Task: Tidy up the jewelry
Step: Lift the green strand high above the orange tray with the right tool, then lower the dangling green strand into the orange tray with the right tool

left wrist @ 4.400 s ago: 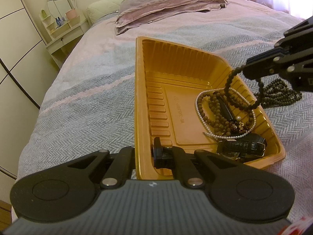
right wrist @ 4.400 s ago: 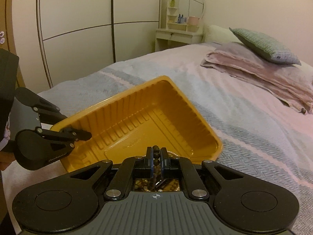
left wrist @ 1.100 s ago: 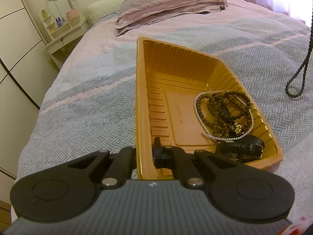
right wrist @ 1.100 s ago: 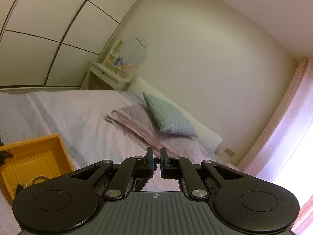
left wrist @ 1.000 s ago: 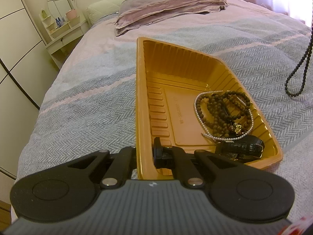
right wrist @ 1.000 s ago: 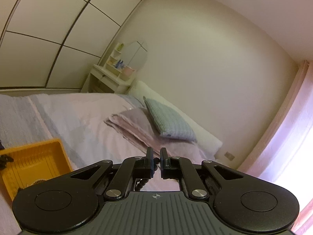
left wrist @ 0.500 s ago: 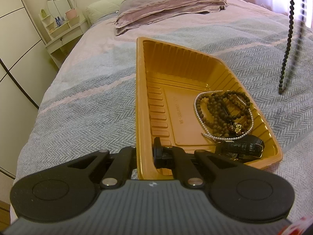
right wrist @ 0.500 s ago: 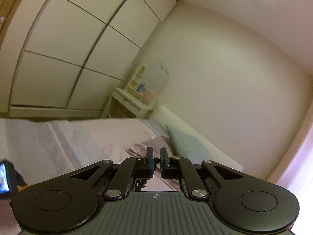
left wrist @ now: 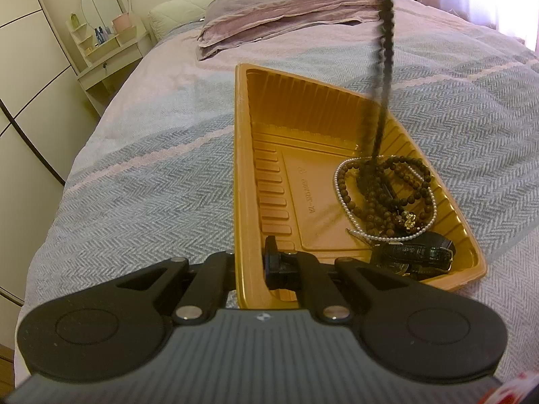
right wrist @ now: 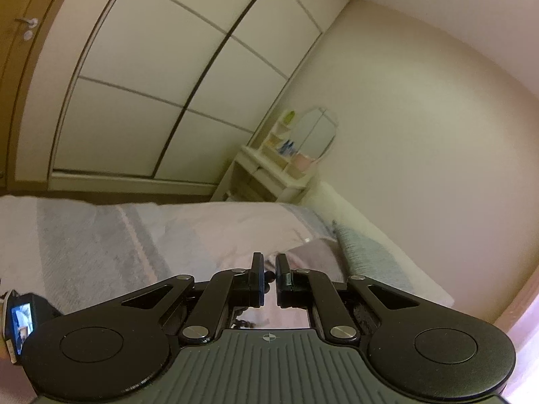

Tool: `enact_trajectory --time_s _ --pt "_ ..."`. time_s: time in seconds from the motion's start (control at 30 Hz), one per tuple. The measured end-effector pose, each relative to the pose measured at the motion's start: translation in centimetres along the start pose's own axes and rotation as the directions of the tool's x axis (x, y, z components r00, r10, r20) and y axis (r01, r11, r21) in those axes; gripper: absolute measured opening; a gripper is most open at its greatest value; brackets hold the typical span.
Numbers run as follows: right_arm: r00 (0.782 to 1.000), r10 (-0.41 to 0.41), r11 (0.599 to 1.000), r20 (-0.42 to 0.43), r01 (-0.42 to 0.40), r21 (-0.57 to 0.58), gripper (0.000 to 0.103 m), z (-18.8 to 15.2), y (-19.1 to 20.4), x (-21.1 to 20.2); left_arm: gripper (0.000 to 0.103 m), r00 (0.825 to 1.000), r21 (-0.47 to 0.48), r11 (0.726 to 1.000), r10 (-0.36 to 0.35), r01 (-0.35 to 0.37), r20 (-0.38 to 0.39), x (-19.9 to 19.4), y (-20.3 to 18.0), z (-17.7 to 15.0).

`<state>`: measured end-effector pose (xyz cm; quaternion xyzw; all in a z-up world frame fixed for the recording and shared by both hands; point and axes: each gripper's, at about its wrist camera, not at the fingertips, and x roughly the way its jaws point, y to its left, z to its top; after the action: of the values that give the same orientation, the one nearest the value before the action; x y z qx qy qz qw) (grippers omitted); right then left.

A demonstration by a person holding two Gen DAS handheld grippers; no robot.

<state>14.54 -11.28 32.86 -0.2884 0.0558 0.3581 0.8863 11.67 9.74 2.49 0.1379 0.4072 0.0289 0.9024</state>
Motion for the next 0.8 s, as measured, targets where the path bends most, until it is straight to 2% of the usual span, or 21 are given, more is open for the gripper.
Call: enact_trajectory --time_s 0.17,0.37,0.47,0.63,0.8 --pt "0.993 0.114 0.993 -0.034 -0.115 -0.030 0.006 -0.9 1.2 1.4 0.003 1.000 -0.004 1.000 -0.003 0.003 0.001 0.1 0.1 -0.1" --pt "0.971 0.211 0.974 -0.111 -0.219 -0.065 0.006 -2.9 2.8 3.9 0.003 1.000 -0.005 1.000 -0.003 0.003 0.001 0.1 0.0 -0.1" --pt "0.963 0.236 0.965 -0.133 -0.248 -0.085 0.006 -4.0 3.9 5.0 0.003 1.000 -0.005 1.000 -0.003 0.003 0.001 0.1 0.1 -0.1" --pt "0.963 0.225 0.964 -0.146 -0.242 -0.111 0.006 -5.5 5.3 7.1 0.003 1.000 -0.007 1.000 -0.003 0.003 0.000 0.1 0.0 -0.1" --pt "0.952 0.247 0.954 -0.183 -0.272 -0.124 0.006 -7.0 6.4 9.2 0.003 1.000 -0.008 1.000 -0.004 0.004 -0.001 0.2 0.0 -0.1"
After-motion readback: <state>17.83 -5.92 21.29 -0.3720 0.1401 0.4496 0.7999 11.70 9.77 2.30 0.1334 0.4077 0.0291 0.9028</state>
